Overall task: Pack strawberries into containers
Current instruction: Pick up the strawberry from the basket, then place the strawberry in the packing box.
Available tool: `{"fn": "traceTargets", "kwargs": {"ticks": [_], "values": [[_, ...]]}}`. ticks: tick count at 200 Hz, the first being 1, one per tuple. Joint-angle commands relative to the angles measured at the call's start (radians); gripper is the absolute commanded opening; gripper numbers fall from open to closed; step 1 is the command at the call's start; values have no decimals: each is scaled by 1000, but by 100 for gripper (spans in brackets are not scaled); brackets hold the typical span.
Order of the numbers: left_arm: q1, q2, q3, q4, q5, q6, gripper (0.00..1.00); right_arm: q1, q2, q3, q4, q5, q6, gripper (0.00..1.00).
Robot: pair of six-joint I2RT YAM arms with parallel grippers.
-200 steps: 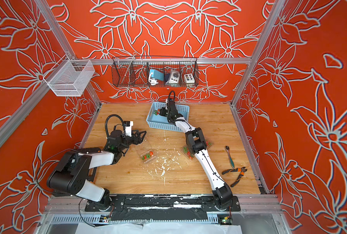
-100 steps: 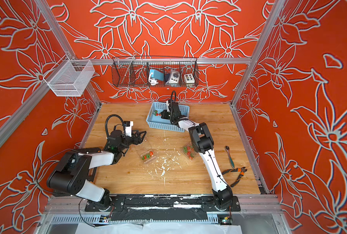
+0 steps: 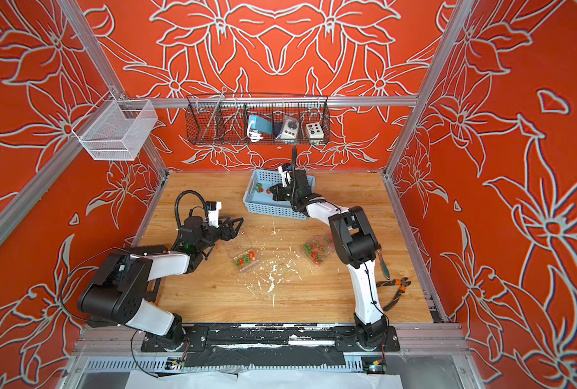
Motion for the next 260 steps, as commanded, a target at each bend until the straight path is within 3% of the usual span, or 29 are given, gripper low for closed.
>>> {"fn": "traceTargets", "kwargs": {"ticks": [1, 51, 86, 166, 260], "values": [[4, -12, 5, 6, -9, 7, 75, 37, -118, -87, -3, -51, -89, 0], [5, -16, -2, 0, -61, -4, 75, 157, -377, -293, -227, -55, -284, 0], [7, -13, -3, -9, -91, -13, 75, 245, -474, -366, -378, -49, -358, 0], [8, -7, -3, -5, -91, -23, 75, 356, -421, -416, -493, -24, -415, 0], [10, -8, -2, -10, -89, -20, 75, 393, -375, -424, -539, 46, -428, 0]]}}
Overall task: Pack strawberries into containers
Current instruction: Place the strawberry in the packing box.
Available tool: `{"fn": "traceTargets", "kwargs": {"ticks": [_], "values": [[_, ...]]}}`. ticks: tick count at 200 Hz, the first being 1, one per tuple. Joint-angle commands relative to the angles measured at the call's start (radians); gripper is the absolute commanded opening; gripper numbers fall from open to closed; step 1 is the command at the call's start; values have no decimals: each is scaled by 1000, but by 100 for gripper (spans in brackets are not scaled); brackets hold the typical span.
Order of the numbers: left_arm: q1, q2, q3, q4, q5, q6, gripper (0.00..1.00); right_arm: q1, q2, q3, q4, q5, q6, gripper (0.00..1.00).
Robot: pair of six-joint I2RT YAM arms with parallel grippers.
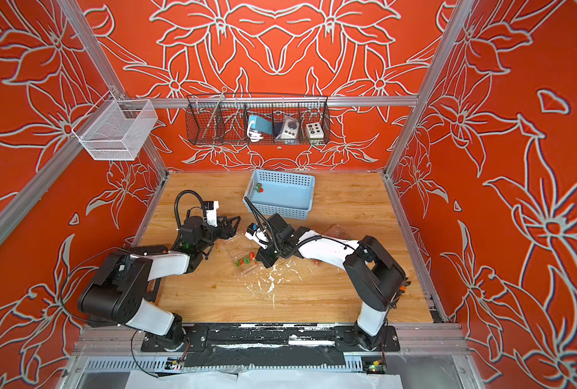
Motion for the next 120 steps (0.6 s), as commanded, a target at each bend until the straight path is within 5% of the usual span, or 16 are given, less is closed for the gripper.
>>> {"fn": "traceTargets", "kwargs": {"ticks": [1, 66, 120], "values": [[7, -8, -1, 1, -2, 0, 75, 9, 4, -8, -25, 37, -26, 0], [7, -10, 3, -9, -2, 6, 75, 8, -10, 31, -32, 33, -30, 28], [7, -8, 4, -8, 8, 5, 75, -34, -27, 113, -12, 99, 23, 30]]}}
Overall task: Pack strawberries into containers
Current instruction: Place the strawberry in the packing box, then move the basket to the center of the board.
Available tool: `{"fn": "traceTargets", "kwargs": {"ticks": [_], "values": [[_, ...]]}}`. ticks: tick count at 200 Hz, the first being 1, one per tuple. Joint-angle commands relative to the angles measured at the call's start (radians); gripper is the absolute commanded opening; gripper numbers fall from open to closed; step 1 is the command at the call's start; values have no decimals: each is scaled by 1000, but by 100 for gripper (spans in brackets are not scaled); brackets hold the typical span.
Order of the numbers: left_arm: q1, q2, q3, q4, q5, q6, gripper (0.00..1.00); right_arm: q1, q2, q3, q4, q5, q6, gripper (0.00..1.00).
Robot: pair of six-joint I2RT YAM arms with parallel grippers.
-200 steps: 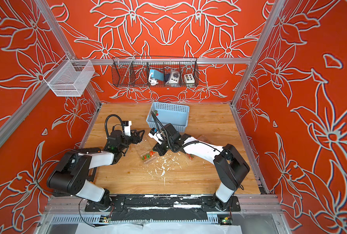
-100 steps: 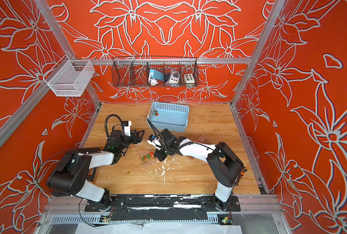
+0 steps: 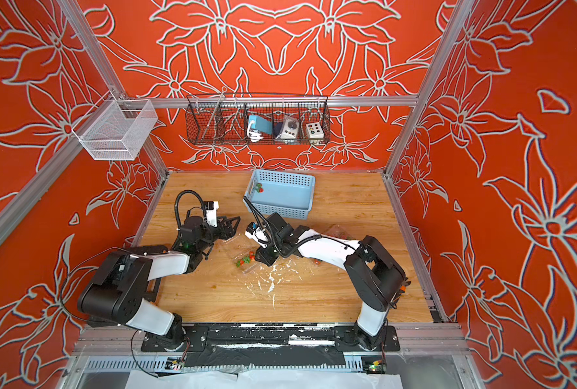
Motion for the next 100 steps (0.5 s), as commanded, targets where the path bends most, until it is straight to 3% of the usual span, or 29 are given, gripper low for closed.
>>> {"fn": "traceTargets", "kwargs": {"ticks": [1, 50, 100], "values": [[5, -8, 5, 4, 9, 5, 75, -29, -25, 80, 10, 50, 31, 30], [3, 9, 9, 16, 44, -4, 75, -153, 103, 325, 18, 114, 79, 32], [2, 26, 17, 22, 71, -2, 75, -268, 403, 656, -10, 130, 79, 38]]}}
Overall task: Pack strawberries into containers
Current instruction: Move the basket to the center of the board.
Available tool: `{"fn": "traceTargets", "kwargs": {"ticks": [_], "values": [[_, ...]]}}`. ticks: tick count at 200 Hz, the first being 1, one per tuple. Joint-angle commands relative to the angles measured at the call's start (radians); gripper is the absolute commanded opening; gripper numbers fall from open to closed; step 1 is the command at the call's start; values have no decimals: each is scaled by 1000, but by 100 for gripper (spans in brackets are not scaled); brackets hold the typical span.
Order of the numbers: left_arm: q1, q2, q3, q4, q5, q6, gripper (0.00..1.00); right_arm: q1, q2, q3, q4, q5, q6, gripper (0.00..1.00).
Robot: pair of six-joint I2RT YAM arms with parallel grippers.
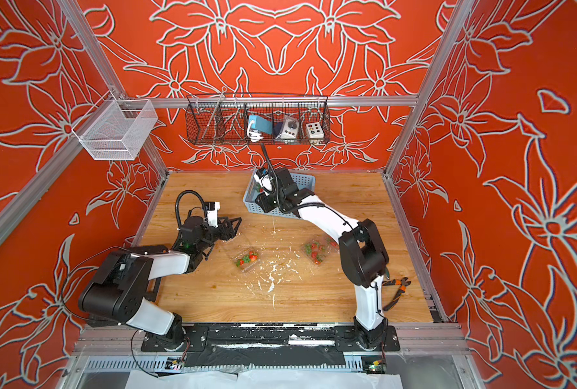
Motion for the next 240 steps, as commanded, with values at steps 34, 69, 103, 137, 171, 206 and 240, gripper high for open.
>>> {"fn": "traceTargets", "kwargs": {"ticks": [34, 69, 103, 137, 171, 206, 240], "values": [[0, 18, 25, 7, 32, 11, 75, -74, 329, 373, -82, 23, 15, 44], [-1, 18, 28, 4, 35, 16, 74, -100, 557, 687, -189, -3, 19, 47], [-4, 27, 36, -3, 43, 21, 74, -108, 738, 912, -263, -7, -14, 61], [-9, 47, 46, -4, 53, 20, 73, -129, 801, 1004, -277, -24, 34, 68], [-9, 37, 44, -7, 52, 21, 73, -142, 846, 1059, -287, -92, 115, 72], [-9, 39, 48, -7, 49, 23, 73, -145, 876, 1088, -281, -128, 181, 75], [1, 66, 126, -42, 21, 23, 73, -149, 871, 1069, -299, -150, 207, 75]]}}
